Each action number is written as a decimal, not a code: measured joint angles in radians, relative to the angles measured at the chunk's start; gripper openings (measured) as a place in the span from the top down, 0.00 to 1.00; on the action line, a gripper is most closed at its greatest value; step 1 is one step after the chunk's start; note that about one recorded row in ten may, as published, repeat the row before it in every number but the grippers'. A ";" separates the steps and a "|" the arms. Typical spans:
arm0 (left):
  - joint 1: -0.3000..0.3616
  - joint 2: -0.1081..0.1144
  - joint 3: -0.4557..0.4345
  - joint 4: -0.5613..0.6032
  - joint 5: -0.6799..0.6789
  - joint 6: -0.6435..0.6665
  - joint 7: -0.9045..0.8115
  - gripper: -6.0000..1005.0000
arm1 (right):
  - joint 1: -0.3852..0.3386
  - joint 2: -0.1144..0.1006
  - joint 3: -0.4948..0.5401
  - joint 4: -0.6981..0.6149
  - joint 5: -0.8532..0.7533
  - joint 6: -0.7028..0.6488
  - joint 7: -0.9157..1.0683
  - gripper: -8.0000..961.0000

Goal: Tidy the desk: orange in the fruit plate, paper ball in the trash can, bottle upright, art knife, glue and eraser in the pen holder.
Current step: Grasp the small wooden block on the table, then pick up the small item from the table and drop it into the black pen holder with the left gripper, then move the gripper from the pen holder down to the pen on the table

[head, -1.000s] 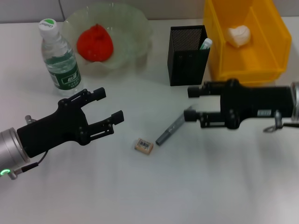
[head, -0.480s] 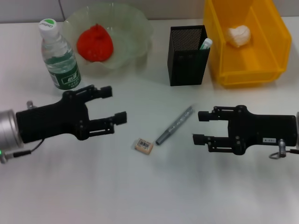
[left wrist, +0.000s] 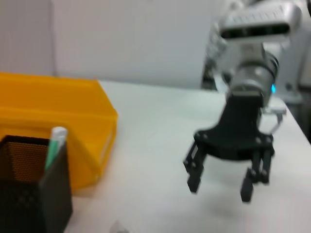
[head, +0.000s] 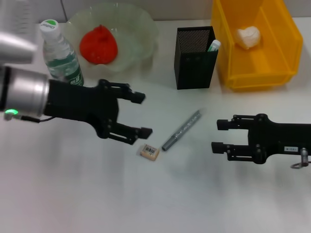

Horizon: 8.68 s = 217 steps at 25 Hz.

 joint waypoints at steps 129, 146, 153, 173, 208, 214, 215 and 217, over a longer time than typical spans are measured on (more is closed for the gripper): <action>-0.348 -0.018 -0.020 -0.911 -0.884 -0.484 0.581 0.73 | -0.012 0.000 0.042 -0.009 -0.005 -0.035 0.060 0.32; -0.413 -0.018 -0.025 -0.931 -0.898 -0.559 0.579 0.73 | 0.011 0.012 0.042 -0.006 -0.004 -0.027 0.060 0.32; -0.416 -0.018 -0.024 -0.931 -0.900 -0.578 0.581 0.73 | 0.022 0.015 0.041 -0.002 -0.004 -0.020 0.060 0.32; -0.416 -0.018 -0.014 -0.933 -0.888 -0.532 0.575 0.73 | 0.036 0.025 0.041 -0.001 -0.004 -0.015 0.060 0.33; -0.390 -0.019 -0.005 -0.915 -0.886 -0.463 0.494 0.27 | 0.035 0.026 0.041 -0.002 -0.005 -0.015 0.060 0.34; -0.228 -0.017 0.129 -0.710 -0.889 -0.286 0.383 0.27 | 0.035 0.026 0.041 -0.003 -0.014 -0.015 0.060 0.34; -0.189 -0.017 0.152 -0.665 -0.891 -0.266 0.367 0.27 | 0.035 0.026 0.041 -0.005 -0.015 -0.016 0.060 0.34; -0.116 -0.014 0.185 -0.594 -0.892 -0.224 0.345 0.27 | 0.035 0.026 0.041 -0.006 -0.016 -0.019 0.060 0.34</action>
